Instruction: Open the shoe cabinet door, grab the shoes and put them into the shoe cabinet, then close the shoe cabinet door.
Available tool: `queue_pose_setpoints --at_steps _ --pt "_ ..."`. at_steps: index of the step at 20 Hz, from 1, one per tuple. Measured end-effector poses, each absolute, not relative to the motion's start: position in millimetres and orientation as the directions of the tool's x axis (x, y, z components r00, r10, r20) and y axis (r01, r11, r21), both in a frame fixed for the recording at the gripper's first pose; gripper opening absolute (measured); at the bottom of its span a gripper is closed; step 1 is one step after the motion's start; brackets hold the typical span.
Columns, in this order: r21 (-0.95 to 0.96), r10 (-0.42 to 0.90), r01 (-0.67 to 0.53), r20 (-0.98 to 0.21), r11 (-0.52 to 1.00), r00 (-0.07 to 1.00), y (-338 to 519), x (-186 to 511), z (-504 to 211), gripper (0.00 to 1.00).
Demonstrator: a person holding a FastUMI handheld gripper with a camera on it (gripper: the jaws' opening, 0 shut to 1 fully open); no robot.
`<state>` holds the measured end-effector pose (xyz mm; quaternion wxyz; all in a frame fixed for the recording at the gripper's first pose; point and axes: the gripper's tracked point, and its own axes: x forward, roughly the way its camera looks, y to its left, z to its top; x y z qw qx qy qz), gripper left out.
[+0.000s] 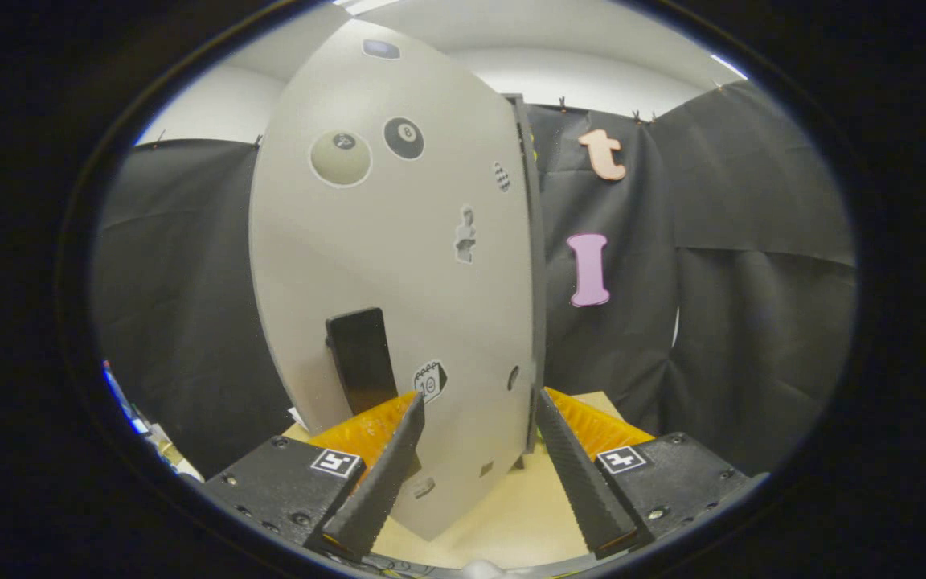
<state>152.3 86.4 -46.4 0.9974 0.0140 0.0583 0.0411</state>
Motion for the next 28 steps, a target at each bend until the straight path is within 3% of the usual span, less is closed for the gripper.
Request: queue_pose_setpoints --at_steps 8,19,28 --pt "0.058 0.222 -0.216 -0.125 0.975 0.967 155.9 176.1 -48.2 0.95" --pt "0.014 0.186 -0.186 -0.087 0.983 0.979 160.6 155.1 -25.6 0.96" --pt "-0.016 0.063 -0.064 -0.041 0.998 0.997 120.9 100.9 13.7 0.97"
